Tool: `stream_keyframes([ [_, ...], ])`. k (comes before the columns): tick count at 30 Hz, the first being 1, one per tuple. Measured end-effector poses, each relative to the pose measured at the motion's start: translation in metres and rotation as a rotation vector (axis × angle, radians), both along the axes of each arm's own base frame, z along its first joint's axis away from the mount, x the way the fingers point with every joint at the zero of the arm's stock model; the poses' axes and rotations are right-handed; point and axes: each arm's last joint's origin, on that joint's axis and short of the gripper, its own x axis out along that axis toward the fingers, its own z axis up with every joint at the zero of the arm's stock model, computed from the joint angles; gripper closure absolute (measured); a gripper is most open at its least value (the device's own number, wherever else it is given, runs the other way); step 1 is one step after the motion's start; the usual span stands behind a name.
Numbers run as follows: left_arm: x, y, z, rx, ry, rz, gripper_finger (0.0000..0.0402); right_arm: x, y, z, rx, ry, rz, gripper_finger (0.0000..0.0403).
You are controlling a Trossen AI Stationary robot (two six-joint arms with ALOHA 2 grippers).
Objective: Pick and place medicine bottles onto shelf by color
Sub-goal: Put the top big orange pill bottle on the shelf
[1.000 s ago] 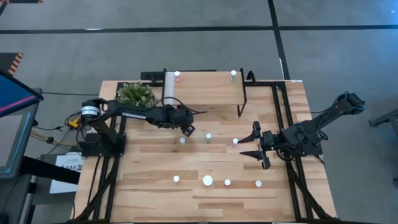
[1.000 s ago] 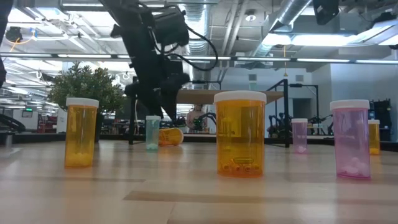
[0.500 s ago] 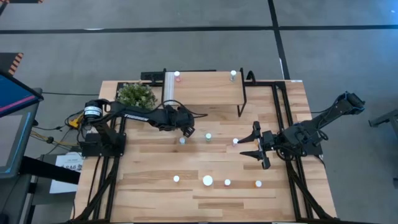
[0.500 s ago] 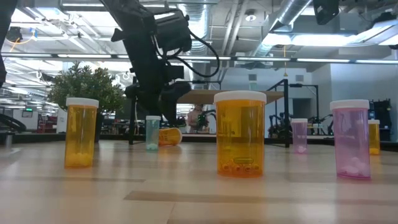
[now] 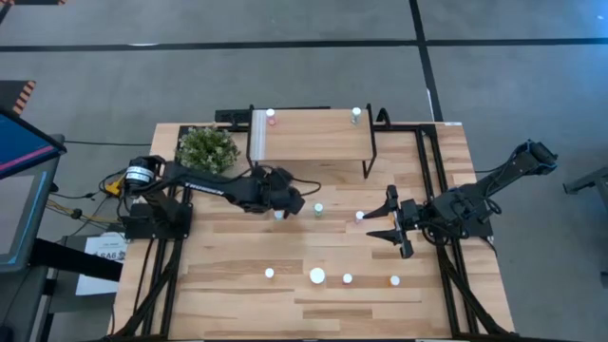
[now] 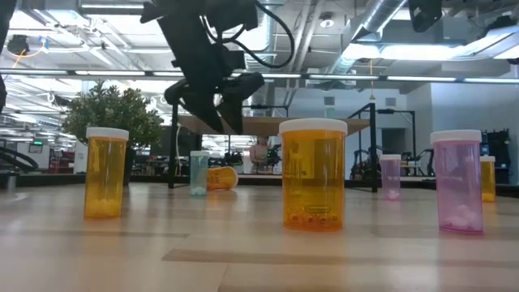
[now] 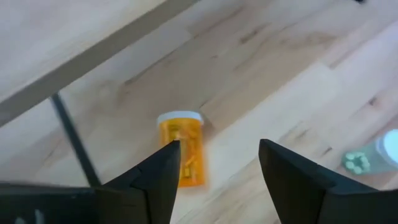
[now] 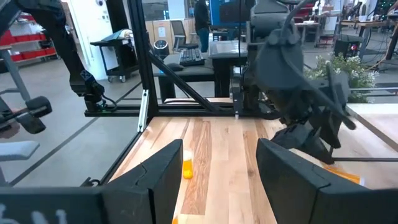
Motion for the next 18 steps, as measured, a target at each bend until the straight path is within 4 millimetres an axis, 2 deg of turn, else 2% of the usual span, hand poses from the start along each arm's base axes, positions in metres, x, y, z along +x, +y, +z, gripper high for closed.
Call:
stream_keyframes([
  [5,-0.001,-0.001,-0.003,0.006,-0.045,0.090,0.0214,0.000,0.000,0.000,0.000,0.000,0.000,0.0178],
  [14,0.013,-0.002,-0.050,-0.010,0.033,0.132,0.0224,-0.001,0.001,0.000,0.003,0.001,0.008,0.0178],
  [18,0.013,0.001,-0.054,-0.010,0.035,0.156,0.0210,-0.001,0.002,0.000,0.002,-0.001,0.015,0.0178],
])
